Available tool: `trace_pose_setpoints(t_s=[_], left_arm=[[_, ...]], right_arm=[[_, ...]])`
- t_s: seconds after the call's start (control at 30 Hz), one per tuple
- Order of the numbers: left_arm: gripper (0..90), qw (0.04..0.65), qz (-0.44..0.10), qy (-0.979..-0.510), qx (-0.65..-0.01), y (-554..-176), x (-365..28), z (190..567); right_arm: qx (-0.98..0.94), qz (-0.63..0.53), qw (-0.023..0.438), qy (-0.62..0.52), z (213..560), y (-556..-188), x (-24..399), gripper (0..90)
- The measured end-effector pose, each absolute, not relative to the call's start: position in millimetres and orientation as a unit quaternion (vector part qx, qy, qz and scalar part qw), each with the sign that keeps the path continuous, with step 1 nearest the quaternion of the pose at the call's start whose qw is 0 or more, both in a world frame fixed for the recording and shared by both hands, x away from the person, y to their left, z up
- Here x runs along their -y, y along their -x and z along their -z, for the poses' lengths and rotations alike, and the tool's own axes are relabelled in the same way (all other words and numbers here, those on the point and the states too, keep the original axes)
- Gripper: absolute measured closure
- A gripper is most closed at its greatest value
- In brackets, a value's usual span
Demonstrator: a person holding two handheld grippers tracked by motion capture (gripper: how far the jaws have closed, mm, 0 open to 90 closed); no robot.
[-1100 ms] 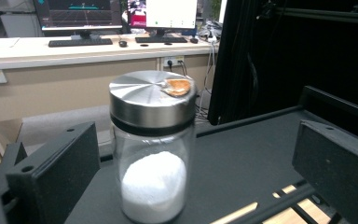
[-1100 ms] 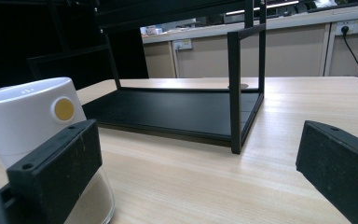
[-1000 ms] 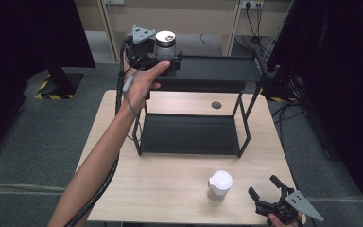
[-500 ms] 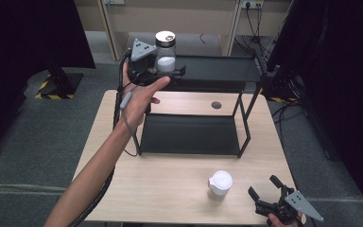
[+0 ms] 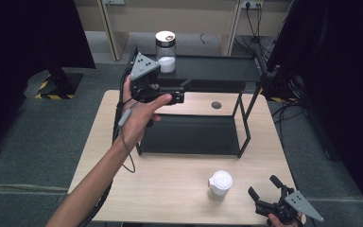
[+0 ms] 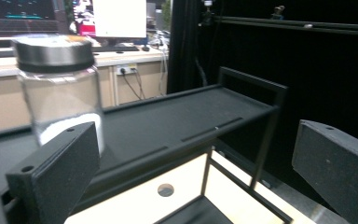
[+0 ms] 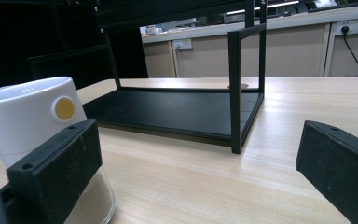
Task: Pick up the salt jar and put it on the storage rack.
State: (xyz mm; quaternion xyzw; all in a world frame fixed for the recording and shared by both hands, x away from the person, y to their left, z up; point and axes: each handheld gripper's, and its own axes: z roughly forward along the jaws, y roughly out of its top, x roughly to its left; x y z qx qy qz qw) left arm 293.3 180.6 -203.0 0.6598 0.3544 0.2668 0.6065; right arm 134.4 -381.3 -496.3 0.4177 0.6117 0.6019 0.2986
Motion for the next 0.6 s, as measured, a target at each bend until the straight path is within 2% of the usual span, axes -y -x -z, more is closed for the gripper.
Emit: trace_pose_setpoints(t_s=[0.6], left_arm=[[0.1, 0.622, -0.232, -0.687, -0.296, -269, -177, 267]], right_arm=[[-0.612, -0.602, 0.298, -0.417, 497, -135, 381, 0.1]])
